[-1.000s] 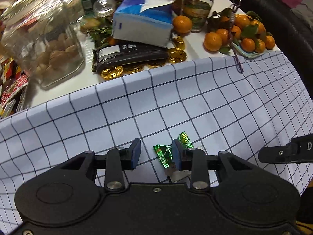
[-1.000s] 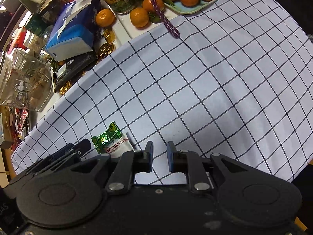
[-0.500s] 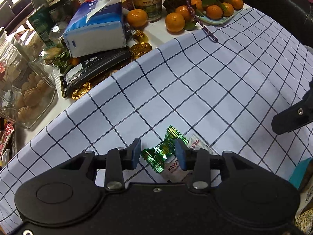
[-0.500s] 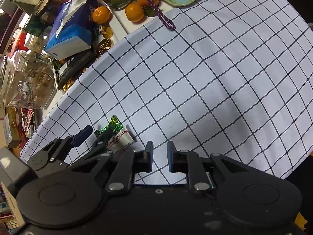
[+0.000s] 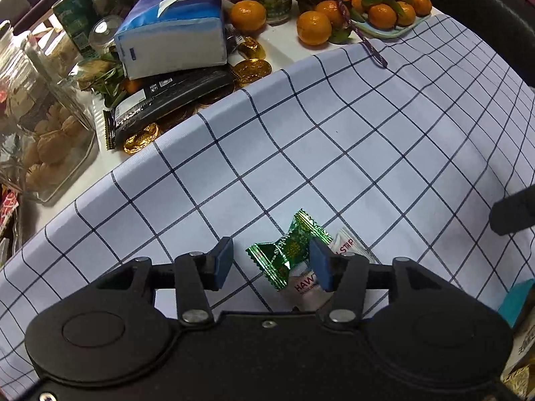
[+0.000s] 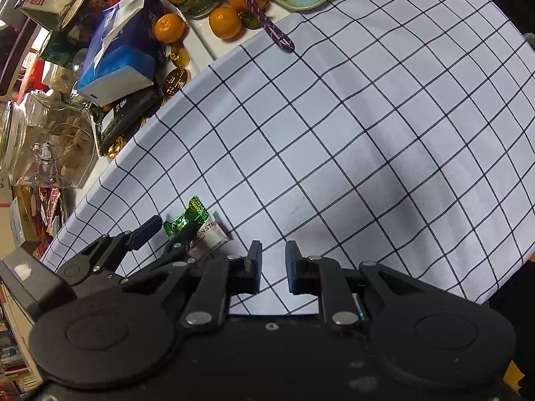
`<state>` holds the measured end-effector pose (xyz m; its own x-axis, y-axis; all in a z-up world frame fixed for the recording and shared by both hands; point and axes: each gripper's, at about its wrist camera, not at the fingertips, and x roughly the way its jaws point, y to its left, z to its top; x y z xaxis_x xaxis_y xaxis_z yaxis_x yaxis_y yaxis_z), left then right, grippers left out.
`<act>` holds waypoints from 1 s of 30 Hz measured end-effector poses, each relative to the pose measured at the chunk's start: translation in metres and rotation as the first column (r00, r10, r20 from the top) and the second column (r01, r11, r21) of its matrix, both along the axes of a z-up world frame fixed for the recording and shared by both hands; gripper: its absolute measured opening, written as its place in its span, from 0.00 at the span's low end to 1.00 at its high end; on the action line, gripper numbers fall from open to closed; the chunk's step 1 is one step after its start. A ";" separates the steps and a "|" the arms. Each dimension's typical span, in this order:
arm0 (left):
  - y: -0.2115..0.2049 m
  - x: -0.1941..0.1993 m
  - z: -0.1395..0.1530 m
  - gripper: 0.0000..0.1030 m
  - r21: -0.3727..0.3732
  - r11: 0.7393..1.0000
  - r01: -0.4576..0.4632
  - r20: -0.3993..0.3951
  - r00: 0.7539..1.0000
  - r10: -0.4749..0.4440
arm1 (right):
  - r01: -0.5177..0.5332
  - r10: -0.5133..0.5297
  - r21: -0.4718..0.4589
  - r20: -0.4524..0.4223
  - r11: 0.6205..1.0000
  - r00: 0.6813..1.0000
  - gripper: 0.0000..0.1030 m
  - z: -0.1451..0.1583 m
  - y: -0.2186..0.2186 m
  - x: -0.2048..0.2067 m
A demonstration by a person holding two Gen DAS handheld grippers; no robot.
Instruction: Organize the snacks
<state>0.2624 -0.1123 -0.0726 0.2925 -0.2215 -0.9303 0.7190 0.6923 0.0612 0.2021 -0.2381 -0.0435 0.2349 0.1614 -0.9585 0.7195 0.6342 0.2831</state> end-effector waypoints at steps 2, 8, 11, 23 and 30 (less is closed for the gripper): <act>-0.003 0.003 -0.003 0.57 0.000 1.000 -0.019 -0.018 1.000 0.019 | -0.001 0.001 0.008 -0.002 1.000 1.000 0.18 -0.001 0.000 0.000; -0.006 0.009 -0.006 0.56 -0.038 0.993 -0.115 -0.070 0.991 0.112 | -0.021 0.021 -0.004 -0.007 1.000 1.000 0.18 -0.001 0.005 0.003; -0.008 0.012 -0.006 0.53 -0.035 0.983 -0.179 -0.084 0.981 0.176 | -0.013 0.013 0.003 -0.016 1.000 1.000 0.18 -0.004 0.004 0.003; 0.015 0.016 0.005 0.36 -0.033 0.919 -0.392 -0.152 0.911 0.383 | 0.007 -0.007 0.008 -0.014 1.000 1.000 0.18 -0.004 -0.003 0.005; 0.063 0.008 0.038 0.36 -0.013 0.799 -0.601 -0.170 0.789 0.591 | -0.036 0.036 -0.013 0.000 0.999 0.999 0.18 -0.009 0.012 0.013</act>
<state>0.2707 -0.0490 -0.0341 0.2447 -0.1091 -0.9634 0.1588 0.9847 -0.0712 0.2153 -0.2258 -0.0522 0.2294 0.1573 -0.9606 0.6958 0.6636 0.2748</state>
